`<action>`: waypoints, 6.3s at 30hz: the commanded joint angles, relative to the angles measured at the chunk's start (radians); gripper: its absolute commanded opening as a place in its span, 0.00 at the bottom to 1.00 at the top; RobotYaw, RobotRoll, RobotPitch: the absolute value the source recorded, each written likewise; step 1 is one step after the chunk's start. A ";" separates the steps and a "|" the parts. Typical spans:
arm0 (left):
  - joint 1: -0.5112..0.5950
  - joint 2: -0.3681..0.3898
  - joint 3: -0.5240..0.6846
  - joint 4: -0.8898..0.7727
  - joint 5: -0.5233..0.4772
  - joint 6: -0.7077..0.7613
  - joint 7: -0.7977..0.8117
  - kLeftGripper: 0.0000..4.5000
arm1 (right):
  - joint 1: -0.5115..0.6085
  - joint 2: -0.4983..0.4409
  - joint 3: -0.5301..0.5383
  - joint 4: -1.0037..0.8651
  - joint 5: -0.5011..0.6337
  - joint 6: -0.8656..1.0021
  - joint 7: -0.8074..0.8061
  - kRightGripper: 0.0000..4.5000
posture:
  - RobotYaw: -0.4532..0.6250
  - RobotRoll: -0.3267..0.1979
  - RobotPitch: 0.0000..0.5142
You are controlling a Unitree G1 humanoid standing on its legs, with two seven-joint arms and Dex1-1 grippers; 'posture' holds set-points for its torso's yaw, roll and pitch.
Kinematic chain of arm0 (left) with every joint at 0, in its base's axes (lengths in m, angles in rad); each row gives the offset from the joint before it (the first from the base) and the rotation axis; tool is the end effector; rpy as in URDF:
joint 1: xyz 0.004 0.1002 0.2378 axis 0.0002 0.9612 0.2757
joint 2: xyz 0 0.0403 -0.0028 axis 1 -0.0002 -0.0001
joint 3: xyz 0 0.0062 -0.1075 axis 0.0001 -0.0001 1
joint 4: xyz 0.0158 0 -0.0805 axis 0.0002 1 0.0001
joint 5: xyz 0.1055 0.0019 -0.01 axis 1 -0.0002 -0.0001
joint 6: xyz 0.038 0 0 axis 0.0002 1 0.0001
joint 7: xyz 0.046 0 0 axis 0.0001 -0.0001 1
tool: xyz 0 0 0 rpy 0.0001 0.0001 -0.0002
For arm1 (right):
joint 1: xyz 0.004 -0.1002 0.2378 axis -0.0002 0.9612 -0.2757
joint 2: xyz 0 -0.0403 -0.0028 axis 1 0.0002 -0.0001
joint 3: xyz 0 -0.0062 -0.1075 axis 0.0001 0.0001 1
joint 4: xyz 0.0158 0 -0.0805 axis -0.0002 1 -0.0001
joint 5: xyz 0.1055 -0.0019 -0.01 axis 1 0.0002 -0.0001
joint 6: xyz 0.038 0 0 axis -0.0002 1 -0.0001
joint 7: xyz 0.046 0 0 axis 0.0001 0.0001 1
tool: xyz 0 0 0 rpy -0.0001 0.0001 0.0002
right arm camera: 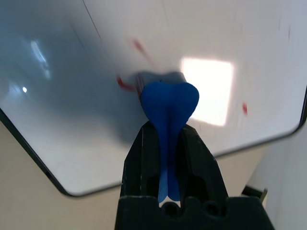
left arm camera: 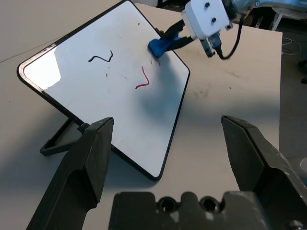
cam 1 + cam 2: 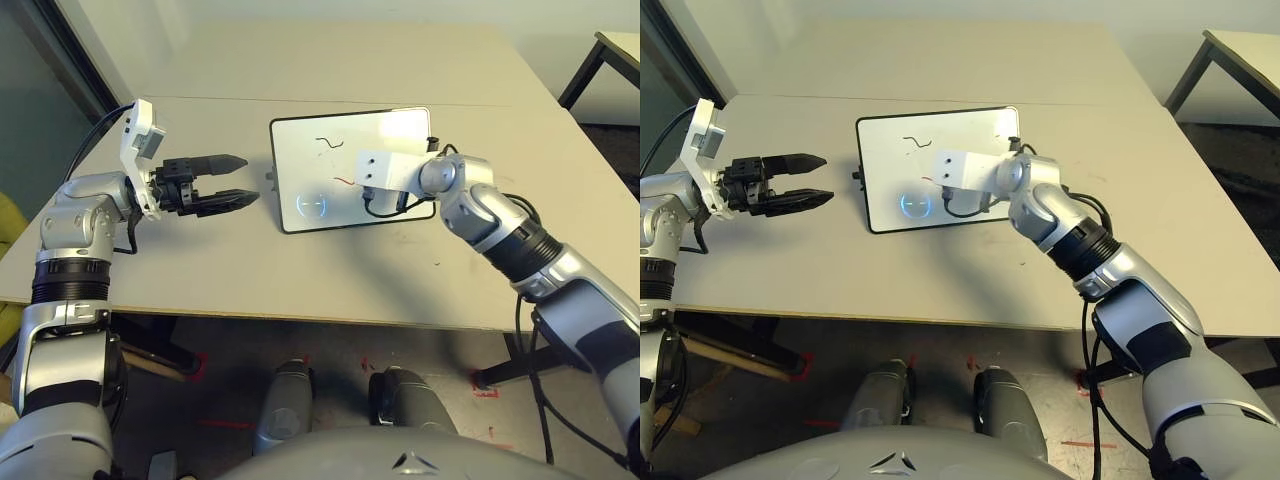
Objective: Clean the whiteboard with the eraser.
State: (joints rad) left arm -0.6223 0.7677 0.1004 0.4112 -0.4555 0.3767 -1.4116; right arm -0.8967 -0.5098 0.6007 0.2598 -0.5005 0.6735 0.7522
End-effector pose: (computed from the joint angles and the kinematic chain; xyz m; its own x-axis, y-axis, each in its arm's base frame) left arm 0.2972 0.3104 0.1874 0.3973 -0.9034 -0.1613 0.9156 0.4020 0.0041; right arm 0.3318 -0.1347 0.1850 0.7925 0.1561 -0.5896 -0.6096 0.2348 -0.7572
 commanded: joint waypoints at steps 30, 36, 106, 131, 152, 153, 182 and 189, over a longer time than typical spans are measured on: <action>-0.017 -0.002 -0.003 0.007 0.008 -0.009 0.004 1.00 | -0.006 0.112 0.019 0.015 -0.095 -0.082 0.065 0.07 | 0.68 0.62 0.08; -0.017 -0.002 -0.003 0.005 0.007 -0.009 0.005 1.00 | -0.021 0.160 0.021 0.032 -0.108 -0.081 0.065 0.07 | 0.68 0.62 0.08; -0.028 -0.005 -0.006 0.020 0.016 -0.015 -0.003 1.00 | -0.039 0.166 0.005 0.025 -0.140 -0.100 0.090 0.07 | 0.67 0.62 0.09; -0.007 0.002 0.007 -0.006 0.005 -0.007 0.015 1.00 | -0.079 0.277 0.040 0.103 -0.170 -0.178 0.066 0.07 | 0.68 0.62 0.08; -0.021 -0.009 -0.001 0.014 0.013 -0.019 0.010 1.00 | 0.027 0.112 0.017 -0.017 -0.181 -0.169 0.136 0.07 | 0.67 0.62 0.08; -0.021 -0.009 -0.001 0.014 0.013 -0.018 0.011 1.00 | 0.024 0.114 0.017 -0.018 -0.182 -0.169 0.138 0.07 | 0.67 0.62 0.08; -0.013 -0.005 0.004 0.003 0.009 -0.015 0.014 1.00 | -0.063 0.328 0.051 0.098 -0.202 -0.192 0.085 0.07 | 0.68 0.62 0.09; -0.009 -0.013 0.005 0.000 0.007 -0.016 0.021 1.00 | -0.069 0.309 0.033 0.068 -0.194 -0.187 0.101 0.07 | 0.69 0.62 0.09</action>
State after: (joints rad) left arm -0.6400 0.7573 0.1024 0.4131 -0.4489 0.3646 -1.3948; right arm -0.9558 -0.1884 0.6443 0.3419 -0.6960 0.4835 0.8419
